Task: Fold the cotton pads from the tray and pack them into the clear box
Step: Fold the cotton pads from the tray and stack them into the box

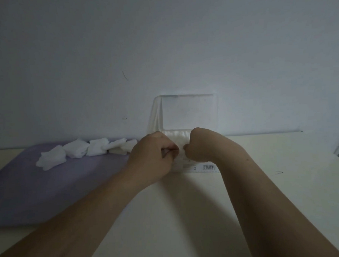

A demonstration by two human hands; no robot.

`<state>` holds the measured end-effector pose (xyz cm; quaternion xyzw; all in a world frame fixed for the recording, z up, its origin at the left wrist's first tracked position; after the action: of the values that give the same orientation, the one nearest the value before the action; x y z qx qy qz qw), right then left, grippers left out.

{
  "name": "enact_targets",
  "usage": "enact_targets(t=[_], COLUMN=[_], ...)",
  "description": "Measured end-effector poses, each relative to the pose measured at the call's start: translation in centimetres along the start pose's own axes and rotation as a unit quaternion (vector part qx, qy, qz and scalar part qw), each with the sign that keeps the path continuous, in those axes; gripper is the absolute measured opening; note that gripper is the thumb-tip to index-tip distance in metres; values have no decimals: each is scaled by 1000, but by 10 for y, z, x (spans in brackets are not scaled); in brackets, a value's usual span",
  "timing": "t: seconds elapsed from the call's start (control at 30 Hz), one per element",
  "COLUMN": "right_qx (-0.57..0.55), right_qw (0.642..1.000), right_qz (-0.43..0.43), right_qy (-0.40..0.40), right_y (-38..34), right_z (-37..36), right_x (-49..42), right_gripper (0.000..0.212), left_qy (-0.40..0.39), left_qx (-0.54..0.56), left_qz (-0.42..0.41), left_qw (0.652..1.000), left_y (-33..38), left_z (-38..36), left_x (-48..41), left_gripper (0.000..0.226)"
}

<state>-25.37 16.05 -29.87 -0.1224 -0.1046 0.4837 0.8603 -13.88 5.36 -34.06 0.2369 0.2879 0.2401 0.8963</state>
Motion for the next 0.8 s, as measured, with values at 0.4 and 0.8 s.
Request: enact_targets(t=[0.4, 0.8], right_qx=[-26, -50], right_qw=[952, 979], right_qz=[131, 175], right_qy=[275, 90], right_y=[-59, -146], right_z=[20, -98], right_x=[24, -36], right_gripper=[27, 80], left_qy=[-17, -57], left_qx=[75, -217], left_qz=[33, 314], left_qw=[997, 922], left_y=[-21, -200], left_z=[30, 164], left_x=[30, 42], left_gripper=[25, 89])
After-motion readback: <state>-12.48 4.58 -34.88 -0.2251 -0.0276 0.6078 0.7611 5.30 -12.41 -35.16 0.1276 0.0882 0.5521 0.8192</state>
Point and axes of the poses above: each hand's wrist, its own x-axis away from the middle knuckle, its own z-axis out of the back of the hand, y = z × x, the point moved 3 cm from there along -x, towards the middle knuckle, and after that the axes turned 9 degrees about z, right-handed, at the moved point
